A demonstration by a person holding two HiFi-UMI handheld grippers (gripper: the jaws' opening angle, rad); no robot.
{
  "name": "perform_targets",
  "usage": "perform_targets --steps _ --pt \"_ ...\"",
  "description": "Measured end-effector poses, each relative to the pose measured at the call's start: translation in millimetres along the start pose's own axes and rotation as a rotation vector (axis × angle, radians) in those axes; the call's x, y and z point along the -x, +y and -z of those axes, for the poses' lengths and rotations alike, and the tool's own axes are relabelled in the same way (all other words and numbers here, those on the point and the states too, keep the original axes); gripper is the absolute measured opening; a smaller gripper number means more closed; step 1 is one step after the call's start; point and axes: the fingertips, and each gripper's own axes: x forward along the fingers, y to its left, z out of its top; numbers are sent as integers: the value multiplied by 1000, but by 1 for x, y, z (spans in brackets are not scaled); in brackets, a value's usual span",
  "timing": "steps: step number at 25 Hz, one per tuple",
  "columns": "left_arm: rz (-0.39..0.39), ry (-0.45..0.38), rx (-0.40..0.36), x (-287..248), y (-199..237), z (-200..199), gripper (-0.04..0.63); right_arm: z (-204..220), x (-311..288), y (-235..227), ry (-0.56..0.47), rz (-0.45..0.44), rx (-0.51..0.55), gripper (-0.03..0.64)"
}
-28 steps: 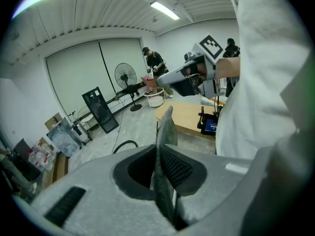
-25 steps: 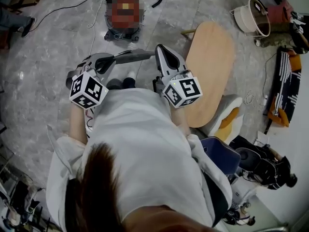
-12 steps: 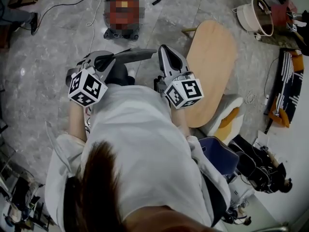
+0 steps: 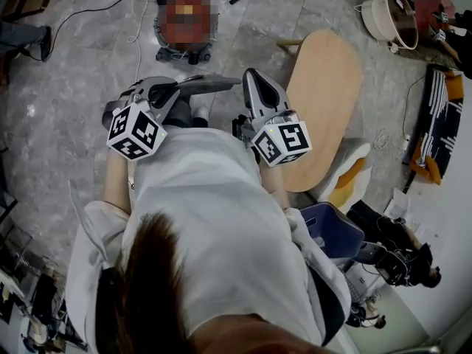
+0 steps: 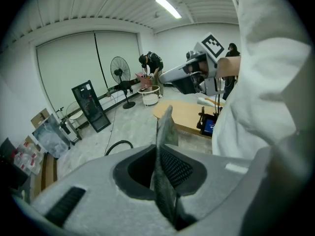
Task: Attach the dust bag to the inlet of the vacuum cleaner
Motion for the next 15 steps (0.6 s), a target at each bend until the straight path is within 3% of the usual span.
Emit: perform_targets --steps 15 --pt "144 -17 -65 -20 99 16 41 -32 -107 -11 -4 66 10 2"
